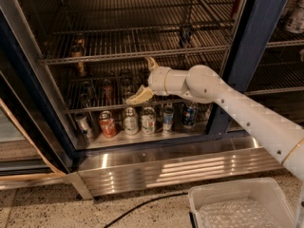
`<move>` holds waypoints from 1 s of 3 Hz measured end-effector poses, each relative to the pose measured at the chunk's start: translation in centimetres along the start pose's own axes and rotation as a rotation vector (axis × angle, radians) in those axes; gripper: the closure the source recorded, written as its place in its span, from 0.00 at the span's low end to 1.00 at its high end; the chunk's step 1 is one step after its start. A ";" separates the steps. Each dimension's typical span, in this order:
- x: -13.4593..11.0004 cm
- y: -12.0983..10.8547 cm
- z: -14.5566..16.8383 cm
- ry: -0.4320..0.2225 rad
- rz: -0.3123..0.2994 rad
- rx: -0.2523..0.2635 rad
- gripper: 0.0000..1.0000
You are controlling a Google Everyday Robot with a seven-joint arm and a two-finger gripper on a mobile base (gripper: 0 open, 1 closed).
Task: Pick orange can from top shelf of fridge
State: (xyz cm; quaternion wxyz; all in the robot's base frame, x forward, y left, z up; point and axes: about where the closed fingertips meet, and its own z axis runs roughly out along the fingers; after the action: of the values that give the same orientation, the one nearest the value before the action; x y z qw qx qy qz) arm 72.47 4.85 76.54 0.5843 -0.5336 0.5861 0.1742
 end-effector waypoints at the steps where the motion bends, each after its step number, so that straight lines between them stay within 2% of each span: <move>1: -0.3 -1.3 3.1 -0.063 0.002 -0.015 0.00; 2: -1.1 -3.4 7.3 -0.122 0.013 -0.047 0.00; 3: -1.2 -3.4 7.3 -0.122 0.013 -0.048 0.00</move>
Offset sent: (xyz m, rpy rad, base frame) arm 0.0690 0.0491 0.0075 0.1138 -0.0310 0.0963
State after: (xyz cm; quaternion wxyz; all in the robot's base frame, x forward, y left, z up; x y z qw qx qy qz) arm 78.62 10.17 77.07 0.6046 -0.5321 0.5486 0.2243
